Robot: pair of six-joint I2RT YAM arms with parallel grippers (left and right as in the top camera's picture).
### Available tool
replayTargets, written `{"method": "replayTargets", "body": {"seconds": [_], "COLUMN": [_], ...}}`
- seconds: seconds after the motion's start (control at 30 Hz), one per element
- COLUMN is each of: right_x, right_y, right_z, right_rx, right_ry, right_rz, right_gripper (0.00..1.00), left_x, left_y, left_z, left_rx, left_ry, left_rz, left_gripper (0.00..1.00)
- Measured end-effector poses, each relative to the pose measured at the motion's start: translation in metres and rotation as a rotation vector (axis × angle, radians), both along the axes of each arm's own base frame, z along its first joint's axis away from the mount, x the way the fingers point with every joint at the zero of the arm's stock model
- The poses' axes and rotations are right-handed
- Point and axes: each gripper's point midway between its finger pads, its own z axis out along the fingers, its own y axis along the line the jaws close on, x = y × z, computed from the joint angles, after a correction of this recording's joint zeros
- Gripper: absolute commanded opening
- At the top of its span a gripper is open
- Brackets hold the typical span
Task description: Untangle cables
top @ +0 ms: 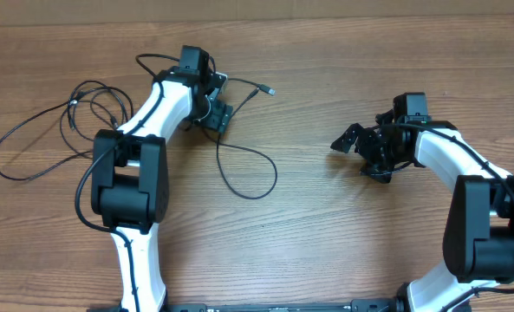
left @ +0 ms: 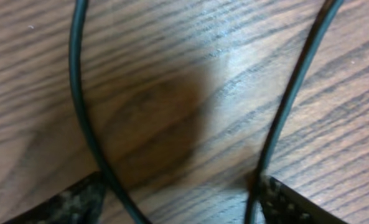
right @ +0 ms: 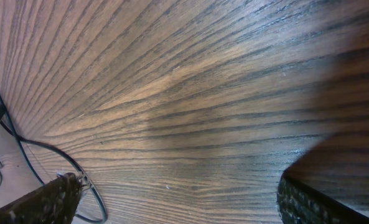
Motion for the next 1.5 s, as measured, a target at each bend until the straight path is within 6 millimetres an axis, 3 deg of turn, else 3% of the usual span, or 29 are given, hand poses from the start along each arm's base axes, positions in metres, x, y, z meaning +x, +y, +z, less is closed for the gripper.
{"method": "replayTargets", "body": {"seconds": [0.07, 0.13, 0.23, 0.33, 0.67, 0.9, 1.13, 1.37, 1.43, 1.5], "right_x": [0.0, 0.0, 0.0, 0.0, 0.0, 0.0, 0.0, 0.0, 0.0, 0.0], "right_y": [0.0, 0.0, 0.0, 0.0, 0.0, 0.0, 0.0, 0.0, 0.0, 0.0], "right_z": [0.0, 0.0, 0.0, 0.0, 0.0, 0.0, 0.0, 0.0, 0.0, 0.0], "right_rx": [0.0, 0.0, 0.0, 0.0, 0.0, 0.0, 0.0, 0.0, 0.0, 0.0], "right_ry": [0.0, 0.0, -0.001, 0.0, 0.0, 0.0, 0.0, 0.0, 0.0, 0.0], "right_rz": [0.0, 0.0, 0.0, 0.0, 0.0, 0.0, 0.0, 0.0, 0.0, 0.0], "right_gripper": [1.0, 1.0, 1.0, 1.0, 1.0, 1.0, 1.0, 1.0, 1.0, 1.0], "left_x": [-0.002, -0.005, -0.01, -0.018, -0.052, -0.062, -0.094, -0.108, -0.113, -0.116], "left_y": [-0.003, -0.008, -0.019, -0.028, -0.022, -0.012, 0.018, 0.029, 0.029, 0.027], "left_z": [-0.001, -0.002, -0.003, -0.003, -0.004, -0.001, 0.006, 0.04, 0.045, 0.045], "left_rx": [0.027, 0.046, 0.048, 0.055, 0.098, 0.159, 0.313, 0.333, 0.326, 0.311], "left_ry": [0.0, 0.004, 0.007, 0.023, 0.156, 0.177, 0.226, 0.22, 0.232, 0.246], "left_rz": [0.008, 0.016, 0.022, 0.011, 0.029, 0.085, 0.154, 0.174, 0.176, 0.175], "left_gripper": [0.65, 0.4, 0.18, 0.04, 0.05, 0.05, 0.04, 0.05, 0.08, 0.23]}}
